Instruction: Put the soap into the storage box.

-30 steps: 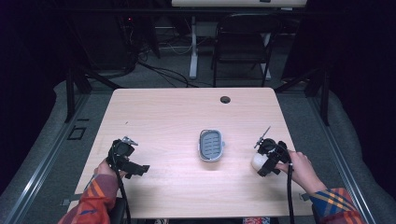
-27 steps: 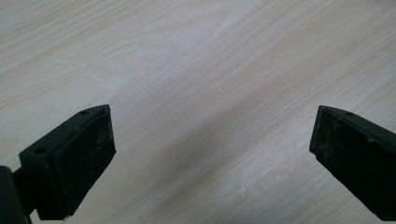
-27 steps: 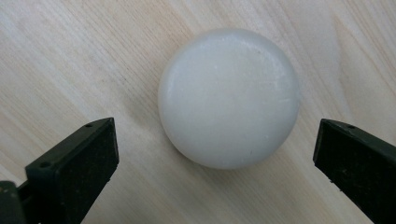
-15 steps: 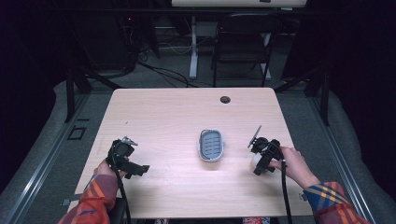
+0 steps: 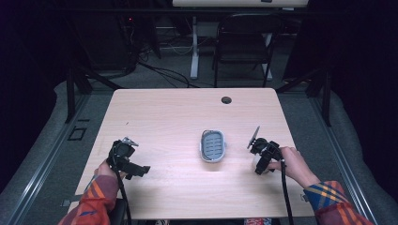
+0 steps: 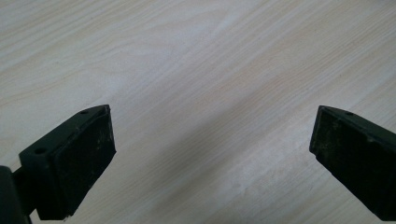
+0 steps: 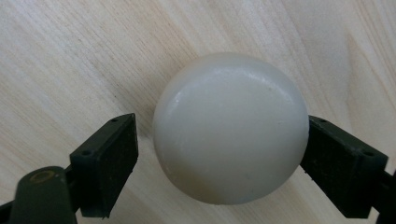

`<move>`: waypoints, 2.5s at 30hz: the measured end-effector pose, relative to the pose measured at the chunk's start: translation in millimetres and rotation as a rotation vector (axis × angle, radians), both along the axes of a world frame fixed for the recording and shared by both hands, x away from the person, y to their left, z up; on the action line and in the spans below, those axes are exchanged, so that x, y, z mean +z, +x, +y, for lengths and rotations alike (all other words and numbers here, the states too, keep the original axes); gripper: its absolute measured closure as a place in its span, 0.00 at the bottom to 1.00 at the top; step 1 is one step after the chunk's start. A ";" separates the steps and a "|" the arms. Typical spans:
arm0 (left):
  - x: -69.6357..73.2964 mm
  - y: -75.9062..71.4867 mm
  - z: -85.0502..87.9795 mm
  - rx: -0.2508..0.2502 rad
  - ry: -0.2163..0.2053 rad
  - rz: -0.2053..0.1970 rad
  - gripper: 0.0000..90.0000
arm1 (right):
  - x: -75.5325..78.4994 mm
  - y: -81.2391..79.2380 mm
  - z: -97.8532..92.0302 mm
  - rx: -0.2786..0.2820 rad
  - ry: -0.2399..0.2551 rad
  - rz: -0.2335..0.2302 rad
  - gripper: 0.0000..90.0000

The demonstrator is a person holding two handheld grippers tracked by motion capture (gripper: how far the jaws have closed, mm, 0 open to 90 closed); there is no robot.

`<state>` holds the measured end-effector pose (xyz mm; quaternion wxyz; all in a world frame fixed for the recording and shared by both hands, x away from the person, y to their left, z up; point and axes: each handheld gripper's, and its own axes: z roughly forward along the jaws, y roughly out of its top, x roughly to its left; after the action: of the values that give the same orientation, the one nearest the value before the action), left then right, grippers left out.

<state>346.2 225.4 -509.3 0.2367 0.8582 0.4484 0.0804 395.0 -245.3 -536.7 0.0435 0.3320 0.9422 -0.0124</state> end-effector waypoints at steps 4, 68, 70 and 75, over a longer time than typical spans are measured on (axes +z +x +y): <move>0.2 -0.2 0.2 0.000 0.000 0.001 0.00 | -4.2 -2.1 0.3 -0.032 0.016 -0.023 0.21; 0.0 0.0 -0.7 -0.009 0.003 0.012 0.04 | 30.7 9.7 14.2 -0.002 0.017 -0.046 0.27; -0.1 0.2 -0.7 -0.009 0.003 0.013 0.04 | 31.0 10.1 14.5 -0.002 0.016 -0.046 0.27; -0.1 0.4 -0.9 -0.010 0.004 0.012 0.04 | 34.2 12.8 17.4 0.000 0.023 -0.044 0.27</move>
<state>346.6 224.5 -509.4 0.2329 0.8614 0.4452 0.0747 407.8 -227.9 -502.5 0.0605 0.3327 0.9411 0.0058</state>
